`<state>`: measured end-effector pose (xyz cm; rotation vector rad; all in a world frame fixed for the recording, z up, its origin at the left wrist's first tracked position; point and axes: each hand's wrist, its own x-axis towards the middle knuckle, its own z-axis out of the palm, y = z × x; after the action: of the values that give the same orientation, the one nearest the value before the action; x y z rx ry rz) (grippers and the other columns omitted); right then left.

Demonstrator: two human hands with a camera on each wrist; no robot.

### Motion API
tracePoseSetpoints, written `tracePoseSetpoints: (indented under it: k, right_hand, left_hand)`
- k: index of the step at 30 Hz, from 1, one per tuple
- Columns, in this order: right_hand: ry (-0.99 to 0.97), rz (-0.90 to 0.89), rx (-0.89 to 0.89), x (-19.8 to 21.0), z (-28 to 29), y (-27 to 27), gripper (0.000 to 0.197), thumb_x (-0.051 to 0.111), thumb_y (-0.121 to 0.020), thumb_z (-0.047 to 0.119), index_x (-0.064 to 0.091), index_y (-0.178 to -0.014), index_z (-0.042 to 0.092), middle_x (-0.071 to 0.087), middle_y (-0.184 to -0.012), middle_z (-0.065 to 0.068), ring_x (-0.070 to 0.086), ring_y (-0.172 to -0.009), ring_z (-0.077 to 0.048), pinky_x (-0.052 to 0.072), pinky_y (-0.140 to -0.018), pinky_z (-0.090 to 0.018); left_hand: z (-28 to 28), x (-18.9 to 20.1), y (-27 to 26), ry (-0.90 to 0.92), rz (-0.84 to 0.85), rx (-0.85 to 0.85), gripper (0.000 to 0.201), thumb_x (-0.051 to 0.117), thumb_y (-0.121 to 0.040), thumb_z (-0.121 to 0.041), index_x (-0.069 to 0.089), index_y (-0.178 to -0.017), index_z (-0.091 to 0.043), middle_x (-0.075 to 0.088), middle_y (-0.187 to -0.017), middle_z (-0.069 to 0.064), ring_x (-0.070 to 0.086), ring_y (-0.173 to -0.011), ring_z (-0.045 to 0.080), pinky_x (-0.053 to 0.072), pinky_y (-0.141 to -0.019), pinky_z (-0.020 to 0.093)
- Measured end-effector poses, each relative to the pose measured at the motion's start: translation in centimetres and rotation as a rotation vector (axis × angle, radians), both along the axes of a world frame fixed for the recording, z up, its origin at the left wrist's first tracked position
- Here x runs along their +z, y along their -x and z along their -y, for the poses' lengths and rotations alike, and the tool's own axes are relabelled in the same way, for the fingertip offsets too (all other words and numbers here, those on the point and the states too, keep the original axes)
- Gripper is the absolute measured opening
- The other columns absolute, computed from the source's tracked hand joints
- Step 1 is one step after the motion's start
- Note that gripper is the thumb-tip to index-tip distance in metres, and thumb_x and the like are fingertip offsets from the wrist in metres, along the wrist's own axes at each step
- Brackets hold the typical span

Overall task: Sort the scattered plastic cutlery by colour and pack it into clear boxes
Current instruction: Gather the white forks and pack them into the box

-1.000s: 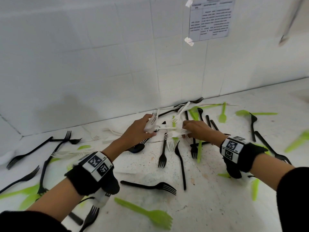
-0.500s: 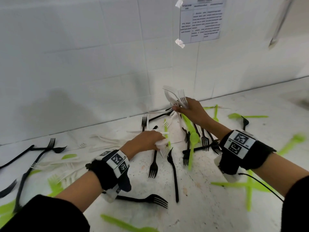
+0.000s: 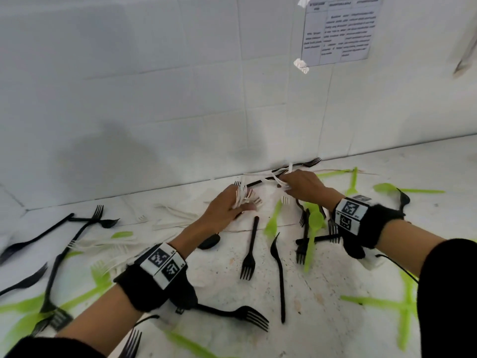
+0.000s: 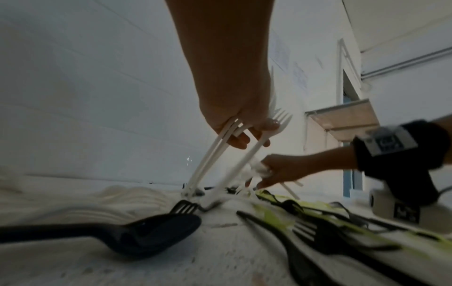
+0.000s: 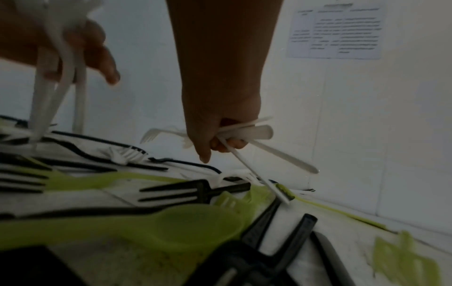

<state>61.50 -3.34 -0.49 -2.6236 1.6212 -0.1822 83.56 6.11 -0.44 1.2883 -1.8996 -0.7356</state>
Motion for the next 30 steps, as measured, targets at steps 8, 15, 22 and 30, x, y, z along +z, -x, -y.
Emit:
tracePoseSetpoints:
  k: [8,15,22,30]
  right_hand:
    - [-0.064,-0.106,0.09,-2.2,0.8,0.6,0.035,0.049,-0.083,-0.001,0.056,-0.115,0.01,0.057,-0.115,-0.011,0.053,-0.111,-0.028,0.036,-0.076,-0.031]
    - [-0.163,0.209,0.091,-0.8,1.1,1.3,0.03,0.065,-0.086,0.02,0.058,-0.112,0.007,0.05,-0.116,-0.007,0.05,-0.107,-0.023,0.026,-0.067,-0.026]
    - [0.044,0.512,0.013,3.1,-0.8,1.1,0.025,0.056,-0.092,0.029,0.035,-0.081,0.02,0.04,-0.058,0.015,0.042,-0.059,-0.015,0.023,-0.049,-0.026]
    - [0.009,0.543,-0.02,4.9,-0.4,-0.9,0.028,0.061,-0.088,0.034,0.039,-0.092,0.018,0.043,-0.067,0.009,0.047,-0.075,-0.022,0.021,-0.06,-0.029]
  left_hand:
    - [0.8,4.2,0.1,0.049,-0.119,0.1,0.033,0.046,-0.098,-0.014,0.063,-0.071,-0.003,0.061,-0.063,-0.018,0.057,-0.069,-0.005,0.038,-0.068,0.009]
    - [3.7,2.8,-1.8,-0.212,0.089,0.218,0.035,0.065,-0.086,-0.034,0.052,-0.075,-0.002,0.043,-0.06,-0.002,0.046,-0.056,0.01,0.037,-0.052,0.017]
    - [5.3,-0.5,-3.9,-0.285,0.373,0.41,0.036,0.066,-0.081,-0.03,0.04,-0.061,-0.014,0.053,-0.07,0.006,0.055,-0.081,0.031,0.033,-0.07,0.031]
    - [5.8,-2.5,-3.9,-0.411,0.591,0.492,0.045,0.074,-0.076,-0.039,0.043,-0.08,-0.007,0.047,-0.089,0.006,0.051,-0.098,0.028,0.03,-0.069,0.03]
